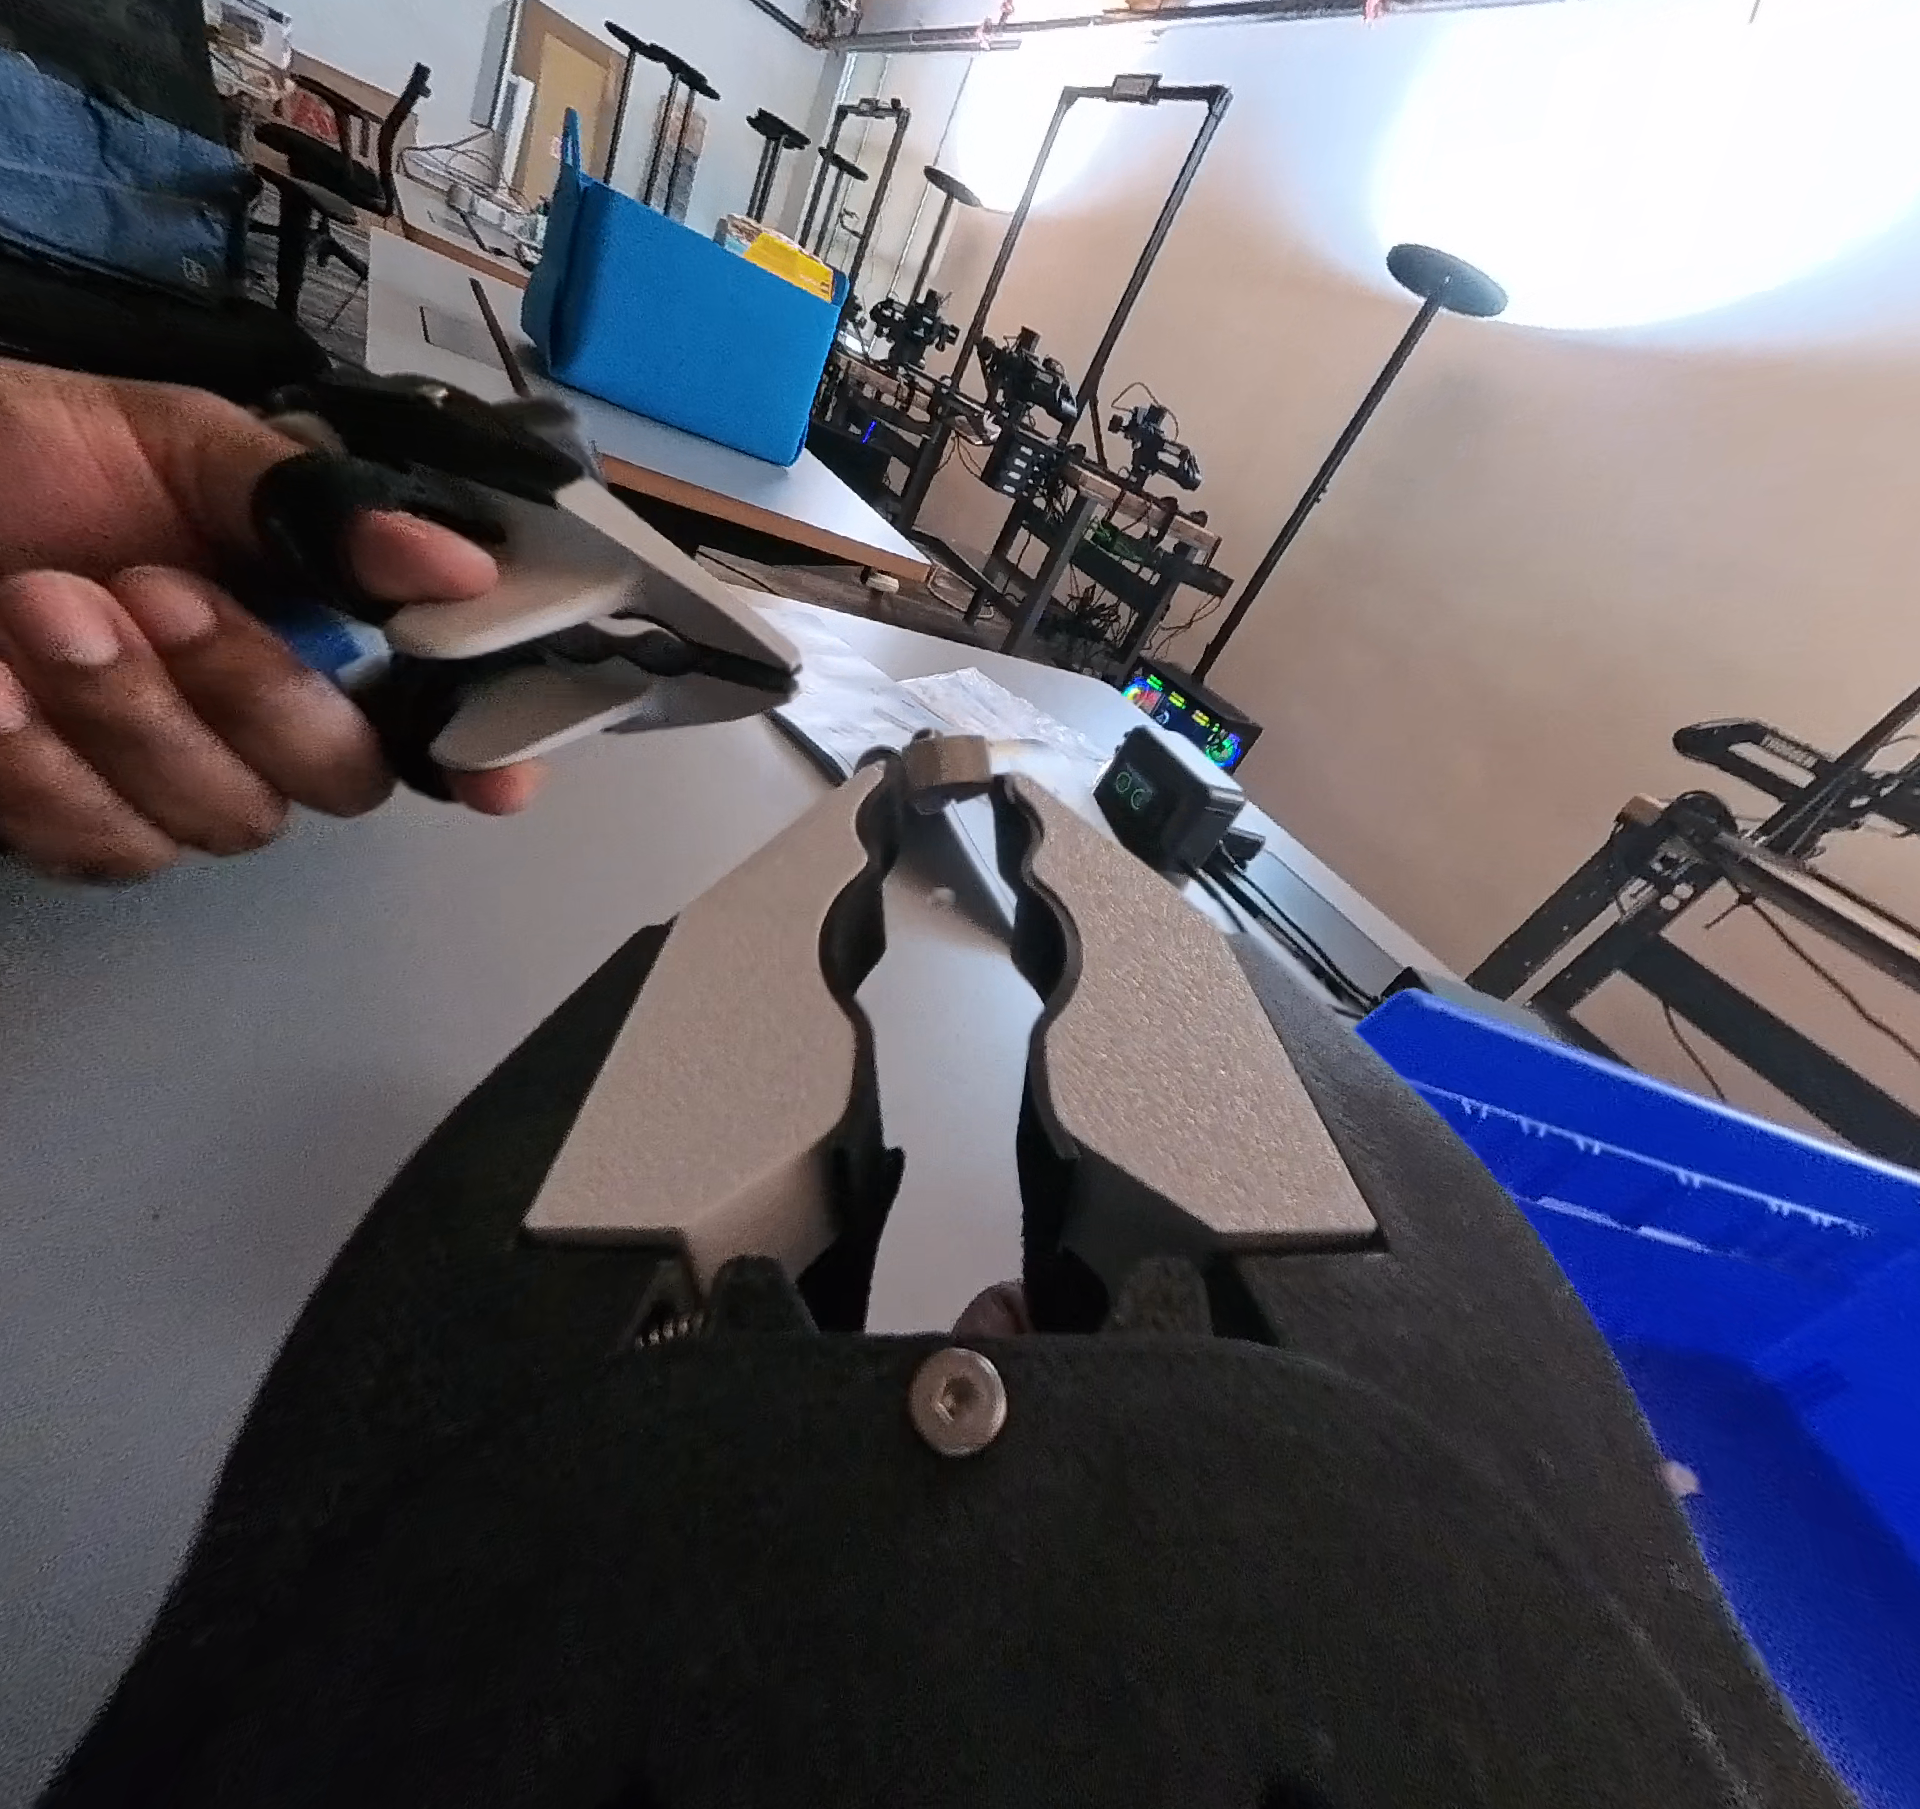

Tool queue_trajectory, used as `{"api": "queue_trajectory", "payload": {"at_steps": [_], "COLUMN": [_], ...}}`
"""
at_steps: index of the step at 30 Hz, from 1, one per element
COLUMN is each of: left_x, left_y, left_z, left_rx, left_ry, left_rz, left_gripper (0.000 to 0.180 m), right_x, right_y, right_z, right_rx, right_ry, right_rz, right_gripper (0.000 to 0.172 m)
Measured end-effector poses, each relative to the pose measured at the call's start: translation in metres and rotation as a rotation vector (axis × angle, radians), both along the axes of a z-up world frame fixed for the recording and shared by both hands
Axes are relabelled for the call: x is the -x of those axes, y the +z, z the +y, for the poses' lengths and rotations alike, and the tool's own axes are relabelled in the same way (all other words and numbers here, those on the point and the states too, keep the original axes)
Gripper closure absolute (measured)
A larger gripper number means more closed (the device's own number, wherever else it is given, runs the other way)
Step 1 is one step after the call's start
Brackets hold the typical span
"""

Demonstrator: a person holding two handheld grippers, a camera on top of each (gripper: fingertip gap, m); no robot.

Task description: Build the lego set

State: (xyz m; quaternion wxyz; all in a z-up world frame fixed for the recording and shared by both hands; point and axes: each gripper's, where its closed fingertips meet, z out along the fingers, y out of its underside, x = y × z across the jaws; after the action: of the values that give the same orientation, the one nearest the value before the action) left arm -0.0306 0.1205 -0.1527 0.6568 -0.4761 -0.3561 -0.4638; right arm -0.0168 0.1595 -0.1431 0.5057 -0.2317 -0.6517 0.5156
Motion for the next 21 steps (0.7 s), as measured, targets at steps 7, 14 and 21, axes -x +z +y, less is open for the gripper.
{"api": "queue_trajectory", "payload": {"at_steps": [7,14,21], "left_x": [0.047,0.079,0.121], "left_y": [-0.023,-0.017,-0.013], "left_z": [-0.010,0.015,0.080], "left_rx": [0.364,0.571,0.709], "left_ry": [0.046,-0.081,-0.155], "left_rz": [0.301,0.591,0.847], "left_gripper": [0.167,0.156,0.154], "right_x": [0.009,0.011,0.009], "right_y": [-0.006,-0.007,-0.004], "right_z": [0.012,0.018,0.020], "right_rx": [0.077,0.107,0.123], "right_ry": [-0.029,-0.041,-0.038], "right_rz": [-0.081,-0.098,-0.099], "right_gripper": [0.154,0.154,0.154]}}
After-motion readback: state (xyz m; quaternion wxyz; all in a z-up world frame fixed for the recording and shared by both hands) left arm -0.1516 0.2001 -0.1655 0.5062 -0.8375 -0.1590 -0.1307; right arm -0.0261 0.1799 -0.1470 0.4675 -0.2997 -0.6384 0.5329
